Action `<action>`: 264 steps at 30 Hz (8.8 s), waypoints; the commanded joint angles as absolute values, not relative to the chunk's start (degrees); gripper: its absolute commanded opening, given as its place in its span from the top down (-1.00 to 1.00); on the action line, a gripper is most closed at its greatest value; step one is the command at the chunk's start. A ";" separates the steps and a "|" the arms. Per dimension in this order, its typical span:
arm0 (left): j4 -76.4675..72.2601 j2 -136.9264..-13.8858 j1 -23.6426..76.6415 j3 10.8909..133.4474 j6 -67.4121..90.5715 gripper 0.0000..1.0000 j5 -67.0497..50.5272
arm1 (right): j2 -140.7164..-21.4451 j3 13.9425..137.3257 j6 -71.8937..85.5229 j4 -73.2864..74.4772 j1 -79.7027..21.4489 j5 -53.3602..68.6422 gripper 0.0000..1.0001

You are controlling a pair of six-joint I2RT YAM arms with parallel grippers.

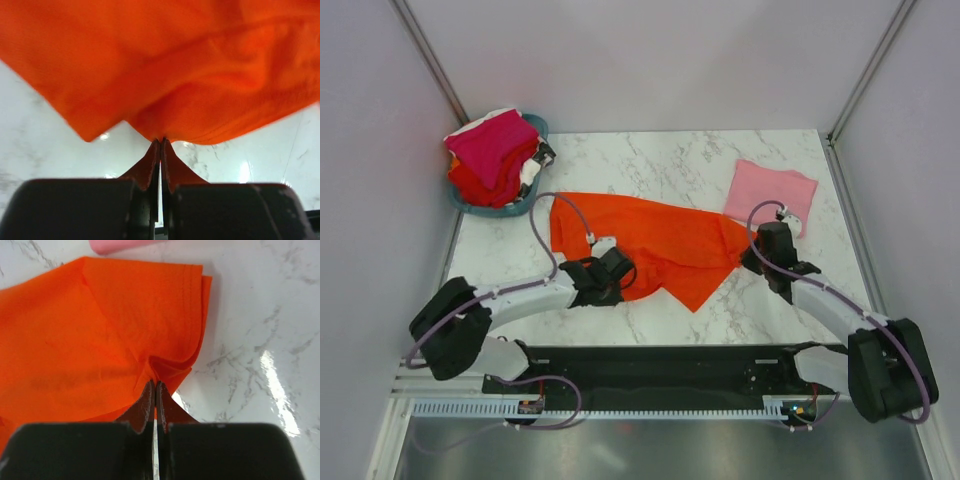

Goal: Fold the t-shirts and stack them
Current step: Flatten the tshirt out, then fold the tshirt

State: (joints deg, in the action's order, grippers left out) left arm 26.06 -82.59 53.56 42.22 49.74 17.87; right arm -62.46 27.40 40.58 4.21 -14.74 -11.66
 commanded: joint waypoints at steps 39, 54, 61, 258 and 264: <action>5.45 -79.10 35.50 51.24 42.45 0.95 -8.00 | -108.37 66.89 45.09 10.63 3.16 -15.56 1.00; 9.74 -67.25 20.93 45.35 42.89 0.95 -7.48 | -92.31 56.26 38.33 6.77 -3.43 -0.89 1.00; 15.02 -59.07 15.91 50.78 39.91 0.95 -4.57 | -73.68 55.01 33.49 11.15 -3.60 2.80 1.00; -8.88 -100.45 7.03 68.20 36.30 0.95 -8.35 | -104.58 64.34 37.26 0.44 0.44 -1.76 1.00; -9.40 -103.09 7.03 70.04 36.21 0.95 -7.47 | -107.57 65.39 37.27 -1.93 0.44 -1.85 1.00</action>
